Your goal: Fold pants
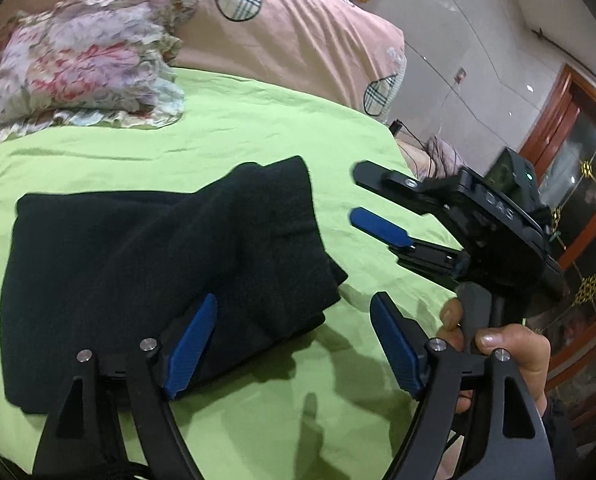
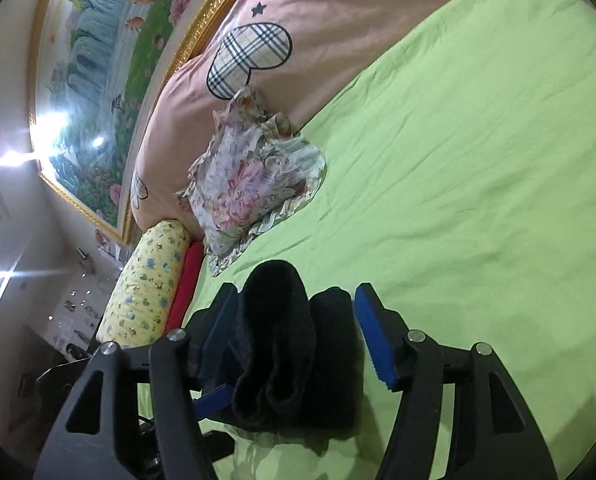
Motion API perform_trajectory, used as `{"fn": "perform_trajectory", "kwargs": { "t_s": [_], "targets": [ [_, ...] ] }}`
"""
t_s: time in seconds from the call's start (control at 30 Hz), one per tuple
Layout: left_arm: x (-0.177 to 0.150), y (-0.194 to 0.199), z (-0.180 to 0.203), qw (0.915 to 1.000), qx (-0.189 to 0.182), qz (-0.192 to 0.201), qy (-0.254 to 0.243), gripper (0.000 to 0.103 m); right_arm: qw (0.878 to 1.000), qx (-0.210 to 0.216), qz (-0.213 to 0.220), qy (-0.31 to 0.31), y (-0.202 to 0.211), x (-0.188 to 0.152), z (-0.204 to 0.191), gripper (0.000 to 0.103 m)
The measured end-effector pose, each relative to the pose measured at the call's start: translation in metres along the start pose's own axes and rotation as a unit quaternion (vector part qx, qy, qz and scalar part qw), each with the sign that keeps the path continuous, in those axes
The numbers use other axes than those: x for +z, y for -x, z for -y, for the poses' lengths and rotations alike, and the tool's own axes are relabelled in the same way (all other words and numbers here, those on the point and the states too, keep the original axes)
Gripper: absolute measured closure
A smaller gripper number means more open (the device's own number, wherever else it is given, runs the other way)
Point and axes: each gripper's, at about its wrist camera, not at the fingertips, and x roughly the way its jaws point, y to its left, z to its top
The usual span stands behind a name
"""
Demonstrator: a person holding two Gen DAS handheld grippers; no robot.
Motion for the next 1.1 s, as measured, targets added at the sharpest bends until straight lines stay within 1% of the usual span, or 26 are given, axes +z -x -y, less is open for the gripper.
{"fn": "perform_trajectory", "kwargs": {
  "t_s": [0.1, 0.27, 0.43, 0.5, 0.53, 0.63, 0.87, 0.93, 0.97, 1.0, 1.07, 1.1],
  "targets": [
    [-0.003, 0.013, -0.009, 0.9998, 0.002, 0.002, 0.018, 0.023, 1.000, -0.009, 0.002, 0.013, 0.006, -0.006, -0.013, 0.041],
    [-0.003, 0.031, -0.023, 0.9985, 0.027, 0.007, 0.047, 0.020, 0.999, -0.036, 0.005, 0.020, 0.013, -0.020, -0.033, 0.040],
    [-0.003, 0.054, -0.039, 0.9964, 0.053, 0.016, 0.064, 0.020, 0.998, -0.050, 0.012, 0.019, 0.021, -0.040, -0.049, 0.039],
    [-0.003, 0.064, -0.046, 0.9956, 0.056, 0.024, 0.071, 0.020, 0.998, -0.061, 0.015, 0.025, 0.024, -0.046, -0.055, 0.034],
    [-0.003, 0.071, -0.051, 0.9946, 0.063, 0.029, 0.077, 0.020, 0.997, -0.064, 0.017, 0.030, 0.025, -0.048, -0.059, 0.033],
    [-0.004, 0.087, -0.063, 0.9924, 0.075, 0.039, 0.089, 0.020, 0.997, -0.065, 0.021, 0.033, 0.029, -0.052, -0.066, 0.032],
    [-0.014, 0.107, -0.078, 0.9879, 0.104, 0.041, 0.107, 0.020, 0.997, -0.066, 0.027, 0.033, 0.033, -0.055, -0.078, 0.029],
    [-0.016, 0.111, -0.080, 0.9880, 0.102, 0.042, 0.108, 0.020, 0.997, -0.066, 0.022, 0.035, 0.032, -0.058, -0.083, 0.026],
    [-0.016, 0.113, -0.082, 0.9875, 0.105, 0.043, 0.109, 0.020, 0.997, -0.069, 0.020, 0.036, 0.031, -0.060, -0.085, 0.022],
    [-0.017, 0.116, -0.084, 0.9870, 0.109, 0.043, 0.110, 0.020, 0.997, -0.070, 0.019, 0.037, 0.030, -0.061, -0.087, 0.015],
    [-0.018, 0.117, -0.086, 0.9865, 0.113, 0.042, 0.110, 0.019, 0.996, -0.073, 0.017, 0.039, 0.030, -0.064, -0.090, 0.011],
    [-0.018, 0.118, -0.088, 0.9861, 0.116, 0.042, 0.111, 0.019, 0.996, -0.074, 0.017, 0.040, 0.030, -0.066, -0.090, 0.011]
  ]
}}
